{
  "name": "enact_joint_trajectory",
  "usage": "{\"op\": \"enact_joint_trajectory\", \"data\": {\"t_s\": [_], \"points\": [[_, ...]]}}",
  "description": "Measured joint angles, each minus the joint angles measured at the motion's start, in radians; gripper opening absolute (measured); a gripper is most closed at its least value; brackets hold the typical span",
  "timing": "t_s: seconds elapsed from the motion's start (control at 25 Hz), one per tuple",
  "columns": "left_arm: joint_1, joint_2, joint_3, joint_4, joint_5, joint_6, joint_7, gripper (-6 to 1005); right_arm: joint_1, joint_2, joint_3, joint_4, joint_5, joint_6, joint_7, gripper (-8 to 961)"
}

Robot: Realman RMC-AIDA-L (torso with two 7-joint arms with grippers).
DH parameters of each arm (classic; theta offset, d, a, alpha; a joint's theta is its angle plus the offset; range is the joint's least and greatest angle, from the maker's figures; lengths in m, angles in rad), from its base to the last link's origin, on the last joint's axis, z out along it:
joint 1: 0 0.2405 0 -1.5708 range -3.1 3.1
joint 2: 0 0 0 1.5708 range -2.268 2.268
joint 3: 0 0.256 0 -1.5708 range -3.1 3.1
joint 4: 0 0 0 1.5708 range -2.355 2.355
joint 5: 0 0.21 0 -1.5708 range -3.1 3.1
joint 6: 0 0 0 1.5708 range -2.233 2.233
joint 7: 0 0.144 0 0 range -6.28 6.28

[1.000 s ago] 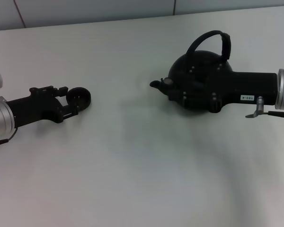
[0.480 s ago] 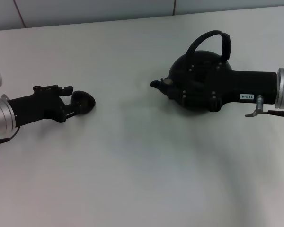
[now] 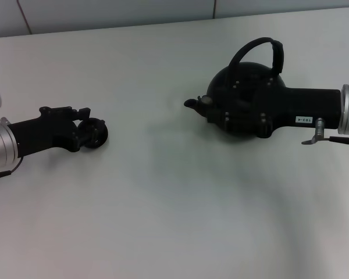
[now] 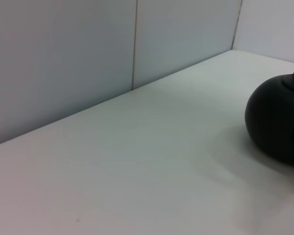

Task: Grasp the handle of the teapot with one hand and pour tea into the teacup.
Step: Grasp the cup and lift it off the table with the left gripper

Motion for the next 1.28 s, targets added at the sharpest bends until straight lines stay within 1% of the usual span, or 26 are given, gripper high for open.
{"op": "enact_joint_trajectory", "data": {"t_s": [0.68,0.88,1.08,1.24,1.28], "points": [[0.003,-0.001,-0.007,0.01,-0.005,-0.002,0.011,476,-0.007,0.0,0.0,-0.001,0.0,0.0,0.0,510],[0.005,-0.002,-0.006,0.015,-0.005,-0.006,0.047,491,-0.007,0.0,0.0,-0.001,0.0,0.0,0.0,510],[0.015,0.0,-0.005,0.036,-0.005,0.001,0.051,690,-0.006,0.0,0.0,-0.001,0.0,0.0,0.0,509],[0.058,0.001,-0.001,0.094,0.0,0.008,0.052,873,-0.007,0.0,0.0,-0.004,0.0,-0.004,0.002,508],[0.071,0.002,0.0,0.106,0.001,0.009,0.05,873,-0.007,0.0,0.0,-0.004,0.0,-0.006,0.003,508]]}}
